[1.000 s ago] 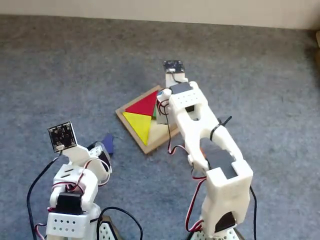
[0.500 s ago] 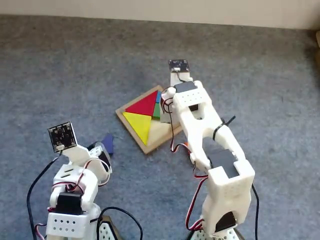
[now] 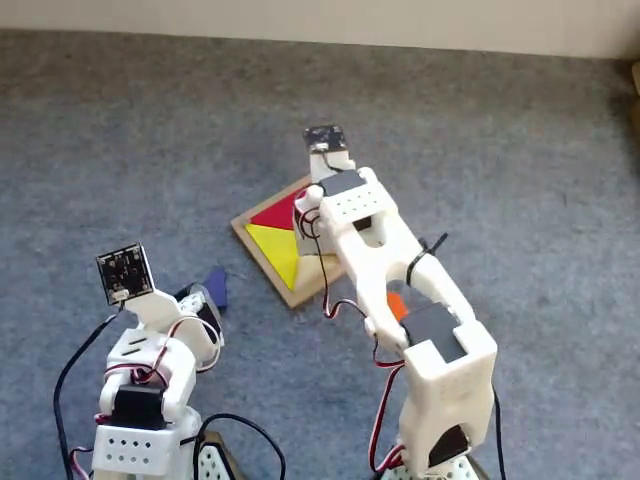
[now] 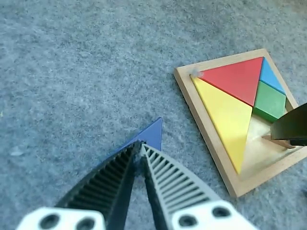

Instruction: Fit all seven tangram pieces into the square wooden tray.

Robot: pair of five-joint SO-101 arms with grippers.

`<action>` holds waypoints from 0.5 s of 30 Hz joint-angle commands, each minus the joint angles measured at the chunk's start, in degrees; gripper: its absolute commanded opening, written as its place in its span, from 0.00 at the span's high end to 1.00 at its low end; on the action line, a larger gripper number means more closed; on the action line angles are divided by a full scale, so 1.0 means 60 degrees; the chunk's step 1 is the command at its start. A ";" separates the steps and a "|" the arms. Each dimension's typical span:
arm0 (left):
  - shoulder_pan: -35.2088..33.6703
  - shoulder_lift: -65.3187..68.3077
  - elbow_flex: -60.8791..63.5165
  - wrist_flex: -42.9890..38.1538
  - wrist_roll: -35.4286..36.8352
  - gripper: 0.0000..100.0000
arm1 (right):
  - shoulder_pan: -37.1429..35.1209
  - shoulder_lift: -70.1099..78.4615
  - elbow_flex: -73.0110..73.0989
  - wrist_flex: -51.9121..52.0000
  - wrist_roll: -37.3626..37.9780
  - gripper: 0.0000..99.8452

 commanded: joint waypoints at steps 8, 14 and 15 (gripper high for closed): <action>-0.0037 -0.0359 0.0183 0.0059 -0.0059 0.99 | 0.0505 -0.0256 -0.1077 0.0696 -0.0117 0.85; -0.0037 -0.0359 0.0183 0.0059 -0.0059 0.99 | 0.0476 -0.0168 -0.1209 0.0711 -0.0132 0.85; -0.0037 -0.0359 0.0183 0.0059 -0.0059 0.99 | 0.0462 -0.0139 -0.1194 0.0579 -0.0132 0.85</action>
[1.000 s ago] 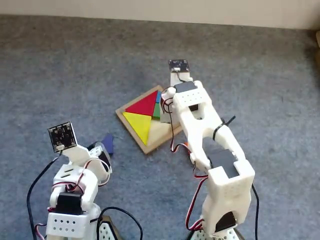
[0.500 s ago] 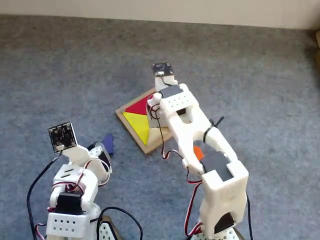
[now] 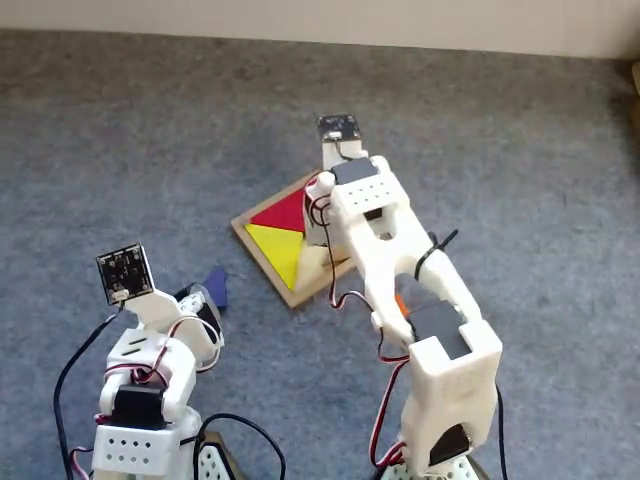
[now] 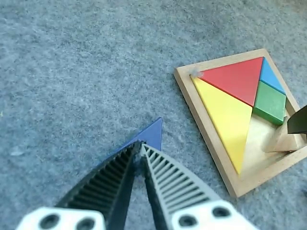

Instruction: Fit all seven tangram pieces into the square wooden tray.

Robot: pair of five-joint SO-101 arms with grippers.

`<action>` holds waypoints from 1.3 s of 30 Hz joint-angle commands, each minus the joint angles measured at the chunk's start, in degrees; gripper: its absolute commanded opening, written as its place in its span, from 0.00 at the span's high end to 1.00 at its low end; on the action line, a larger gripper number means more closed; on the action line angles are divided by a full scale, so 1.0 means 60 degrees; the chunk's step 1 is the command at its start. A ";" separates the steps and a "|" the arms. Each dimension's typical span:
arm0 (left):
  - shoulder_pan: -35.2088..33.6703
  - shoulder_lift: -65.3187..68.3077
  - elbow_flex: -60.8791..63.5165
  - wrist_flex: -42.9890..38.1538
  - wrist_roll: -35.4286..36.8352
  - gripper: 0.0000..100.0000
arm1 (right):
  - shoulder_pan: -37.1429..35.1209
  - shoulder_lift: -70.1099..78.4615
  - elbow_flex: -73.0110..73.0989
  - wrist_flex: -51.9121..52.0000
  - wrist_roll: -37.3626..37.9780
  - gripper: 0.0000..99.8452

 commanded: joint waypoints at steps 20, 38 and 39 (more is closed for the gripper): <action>-0.0037 -0.0359 0.0183 0.0059 -0.0059 0.99 | -0.0022 0.1136 -0.0769 0.0242 0.1319 1.00; -0.0037 -0.0359 0.0183 0.0059 -0.0059 0.99 | 0.0051 -0.1458 -0.0725 0.1341 0.1436 1.00; -0.0037 -0.0359 0.0183 0.0059 -0.0059 0.99 | -0.0022 -0.1531 -0.0725 0.1473 0.1436 1.00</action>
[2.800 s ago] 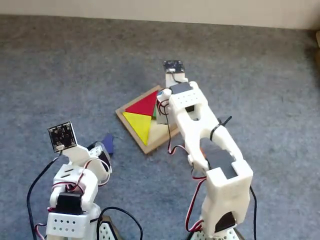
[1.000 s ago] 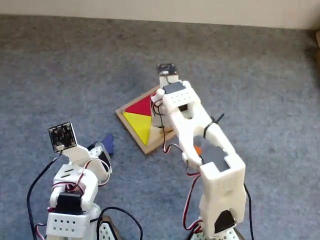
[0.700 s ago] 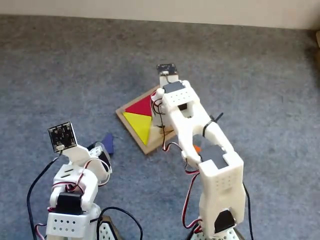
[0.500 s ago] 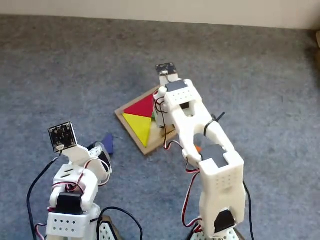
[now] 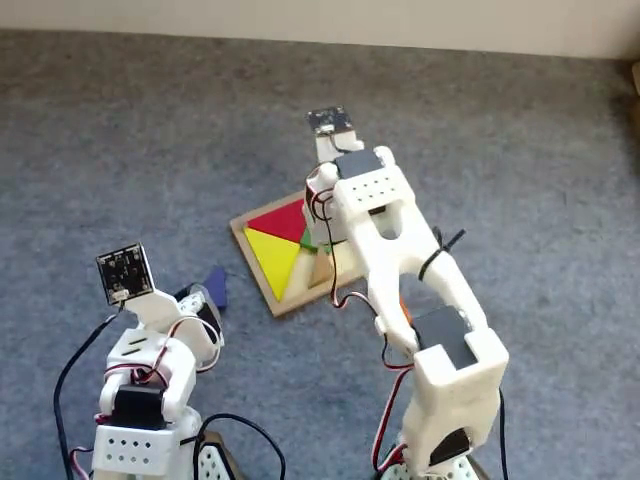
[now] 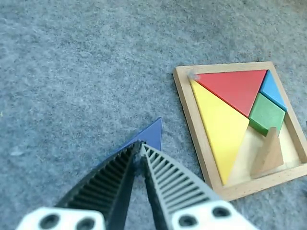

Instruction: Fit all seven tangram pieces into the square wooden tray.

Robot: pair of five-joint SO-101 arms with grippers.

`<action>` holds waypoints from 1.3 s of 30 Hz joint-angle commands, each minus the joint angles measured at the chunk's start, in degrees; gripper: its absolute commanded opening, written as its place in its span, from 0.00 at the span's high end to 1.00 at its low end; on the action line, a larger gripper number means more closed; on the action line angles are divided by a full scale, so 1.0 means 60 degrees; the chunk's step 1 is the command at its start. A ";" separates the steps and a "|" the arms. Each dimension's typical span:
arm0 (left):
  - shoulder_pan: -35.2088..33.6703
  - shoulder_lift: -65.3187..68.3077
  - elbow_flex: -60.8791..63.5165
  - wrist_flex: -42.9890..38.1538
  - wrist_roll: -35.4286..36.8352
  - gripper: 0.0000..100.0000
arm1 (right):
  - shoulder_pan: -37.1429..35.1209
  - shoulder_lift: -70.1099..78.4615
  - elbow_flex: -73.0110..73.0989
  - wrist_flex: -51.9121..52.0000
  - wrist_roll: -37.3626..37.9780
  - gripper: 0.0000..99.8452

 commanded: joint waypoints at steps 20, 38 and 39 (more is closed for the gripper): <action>-0.0022 -0.0344 0.0183 0.0059 -0.0059 0.99 | -0.1092 0.0886 -0.0286 -0.0037 -0.0586 0.84; -0.0022 -0.0344 0.0183 0.0059 -0.0059 0.99 | -0.1106 0.2220 -0.0227 0.0022 -0.0777 0.84; -0.0022 -0.0344 0.0183 0.0059 -0.0059 0.99 | -0.1121 0.2220 -0.0227 0.0037 -0.1070 0.84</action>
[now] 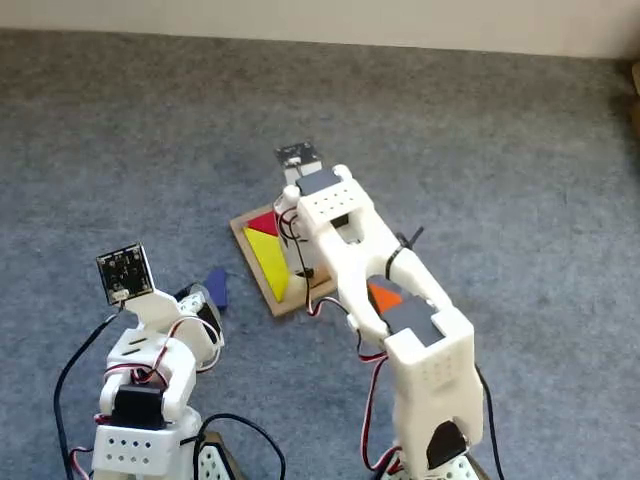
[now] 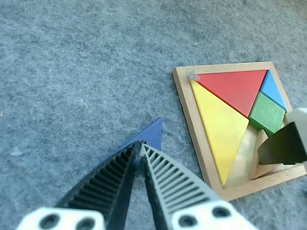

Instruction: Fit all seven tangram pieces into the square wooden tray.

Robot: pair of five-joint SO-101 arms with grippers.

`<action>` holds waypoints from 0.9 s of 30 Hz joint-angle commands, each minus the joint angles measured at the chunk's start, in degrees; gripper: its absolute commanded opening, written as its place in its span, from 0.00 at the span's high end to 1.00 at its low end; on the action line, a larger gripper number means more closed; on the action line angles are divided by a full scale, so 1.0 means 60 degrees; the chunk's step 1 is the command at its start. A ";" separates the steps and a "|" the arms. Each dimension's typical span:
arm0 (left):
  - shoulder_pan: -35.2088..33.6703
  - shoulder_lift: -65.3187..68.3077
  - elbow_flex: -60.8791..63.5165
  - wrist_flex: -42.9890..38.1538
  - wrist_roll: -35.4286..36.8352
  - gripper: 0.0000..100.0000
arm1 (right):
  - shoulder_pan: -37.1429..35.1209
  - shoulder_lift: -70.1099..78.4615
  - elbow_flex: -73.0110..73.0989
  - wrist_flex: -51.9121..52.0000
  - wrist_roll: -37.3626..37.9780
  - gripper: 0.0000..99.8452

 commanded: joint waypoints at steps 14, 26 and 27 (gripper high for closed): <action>-0.0022 -0.0344 0.0183 0.0059 -0.0059 0.99 | -0.0256 0.0081 -0.0095 0.0374 -0.1011 0.93; -0.0022 -0.0344 0.0183 0.0059 -0.0059 0.99 | -0.0227 0.0095 -0.0462 0.1179 -0.1084 0.90; -0.0022 -0.0344 0.0183 0.0059 -0.0059 0.99 | -0.0227 0.0110 -0.0637 0.1414 -0.1084 0.88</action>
